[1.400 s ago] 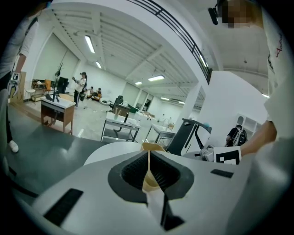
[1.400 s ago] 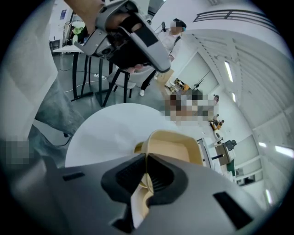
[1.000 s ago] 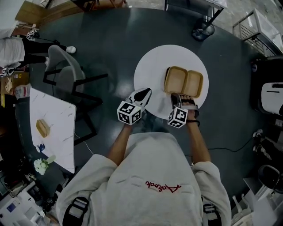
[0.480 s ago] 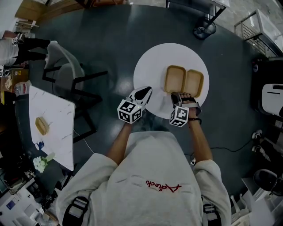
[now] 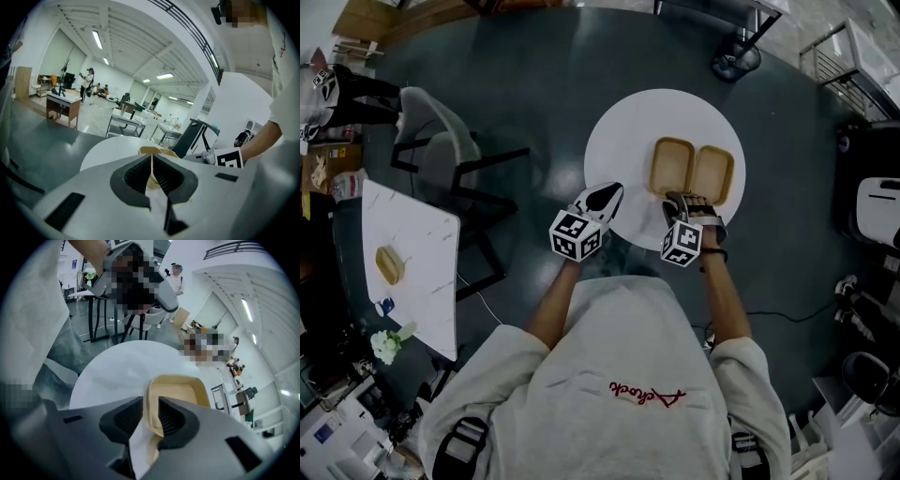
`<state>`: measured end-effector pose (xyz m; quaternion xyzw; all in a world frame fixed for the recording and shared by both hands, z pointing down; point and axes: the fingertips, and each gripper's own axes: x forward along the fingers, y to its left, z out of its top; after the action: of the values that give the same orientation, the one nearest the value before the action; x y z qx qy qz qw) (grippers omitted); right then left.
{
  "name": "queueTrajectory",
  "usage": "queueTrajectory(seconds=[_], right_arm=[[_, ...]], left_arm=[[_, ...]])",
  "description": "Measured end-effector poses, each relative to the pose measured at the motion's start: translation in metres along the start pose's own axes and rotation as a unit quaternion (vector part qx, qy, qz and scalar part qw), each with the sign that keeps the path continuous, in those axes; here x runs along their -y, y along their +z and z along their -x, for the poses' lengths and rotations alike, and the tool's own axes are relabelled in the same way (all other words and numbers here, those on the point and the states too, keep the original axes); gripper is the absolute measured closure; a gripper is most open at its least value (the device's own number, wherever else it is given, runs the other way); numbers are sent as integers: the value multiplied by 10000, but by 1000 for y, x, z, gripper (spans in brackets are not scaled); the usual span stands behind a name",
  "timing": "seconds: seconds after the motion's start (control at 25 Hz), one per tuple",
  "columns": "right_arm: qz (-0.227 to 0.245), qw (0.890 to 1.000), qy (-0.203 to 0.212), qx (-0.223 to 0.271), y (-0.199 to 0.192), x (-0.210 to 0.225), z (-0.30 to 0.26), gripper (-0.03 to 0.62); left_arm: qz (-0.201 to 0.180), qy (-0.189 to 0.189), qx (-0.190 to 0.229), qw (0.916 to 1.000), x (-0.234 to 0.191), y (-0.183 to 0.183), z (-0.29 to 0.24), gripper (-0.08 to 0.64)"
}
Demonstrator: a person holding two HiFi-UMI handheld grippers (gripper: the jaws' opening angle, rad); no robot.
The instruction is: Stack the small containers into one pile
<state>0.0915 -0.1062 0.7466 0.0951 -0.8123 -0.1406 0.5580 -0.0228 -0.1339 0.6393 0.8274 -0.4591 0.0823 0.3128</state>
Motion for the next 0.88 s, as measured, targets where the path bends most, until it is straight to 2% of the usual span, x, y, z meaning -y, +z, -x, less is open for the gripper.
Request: queueTrajectory(seconds=[0.36,0.52,0.88], right_arm=[[-8,9995,-301,136,12,1,7,489],[-49,9981,-578,219,14,8,16,560],[-368,9957,-849,90,-4,16,34,568]], left_arm=[[-63,-55,2,10000,2,1,3,537],[-133,-132,4,9998,8,4,1,537],[-353,-428,-28,9985,31,17,-14,537]])
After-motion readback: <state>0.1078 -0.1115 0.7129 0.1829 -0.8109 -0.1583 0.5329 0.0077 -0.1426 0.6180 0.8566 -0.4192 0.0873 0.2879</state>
